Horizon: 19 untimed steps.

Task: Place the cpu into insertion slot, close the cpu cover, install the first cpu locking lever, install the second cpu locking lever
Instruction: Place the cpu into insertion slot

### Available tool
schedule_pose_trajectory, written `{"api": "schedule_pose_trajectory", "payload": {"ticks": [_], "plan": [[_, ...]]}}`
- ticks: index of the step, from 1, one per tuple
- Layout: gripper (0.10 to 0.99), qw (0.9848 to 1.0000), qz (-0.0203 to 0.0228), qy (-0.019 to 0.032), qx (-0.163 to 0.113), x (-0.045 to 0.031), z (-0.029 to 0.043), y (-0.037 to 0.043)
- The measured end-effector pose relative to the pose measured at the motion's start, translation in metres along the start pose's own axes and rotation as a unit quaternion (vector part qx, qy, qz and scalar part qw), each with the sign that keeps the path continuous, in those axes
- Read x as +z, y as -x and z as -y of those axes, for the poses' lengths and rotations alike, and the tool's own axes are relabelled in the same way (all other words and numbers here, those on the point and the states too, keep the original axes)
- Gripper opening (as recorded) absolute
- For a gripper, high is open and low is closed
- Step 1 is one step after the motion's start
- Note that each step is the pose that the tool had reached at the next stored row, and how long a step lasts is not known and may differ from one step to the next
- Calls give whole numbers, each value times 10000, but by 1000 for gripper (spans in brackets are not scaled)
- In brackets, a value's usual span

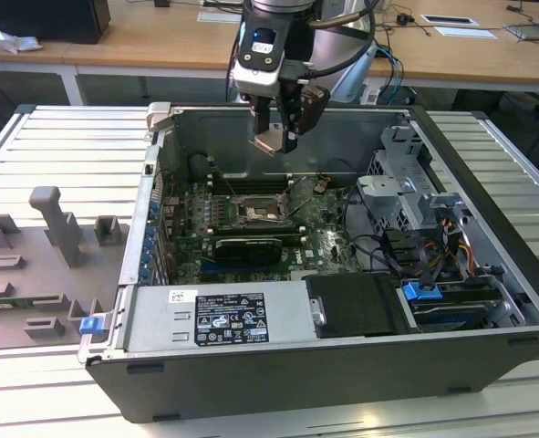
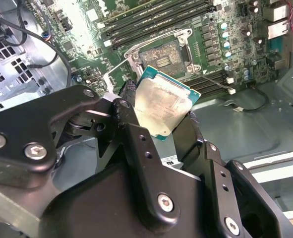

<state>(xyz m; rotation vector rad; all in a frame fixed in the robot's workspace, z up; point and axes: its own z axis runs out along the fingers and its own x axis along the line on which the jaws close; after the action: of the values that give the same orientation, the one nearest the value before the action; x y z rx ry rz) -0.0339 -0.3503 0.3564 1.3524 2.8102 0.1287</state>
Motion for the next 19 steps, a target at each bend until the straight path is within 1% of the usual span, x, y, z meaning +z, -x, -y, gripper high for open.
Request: {"api": "schedule_pose_trajectory", "payload": {"ticks": [7,19], "plan": [[541,9998,15,3,179,1,0,0],[541,9992,34,7,402,1,0,0]]}}
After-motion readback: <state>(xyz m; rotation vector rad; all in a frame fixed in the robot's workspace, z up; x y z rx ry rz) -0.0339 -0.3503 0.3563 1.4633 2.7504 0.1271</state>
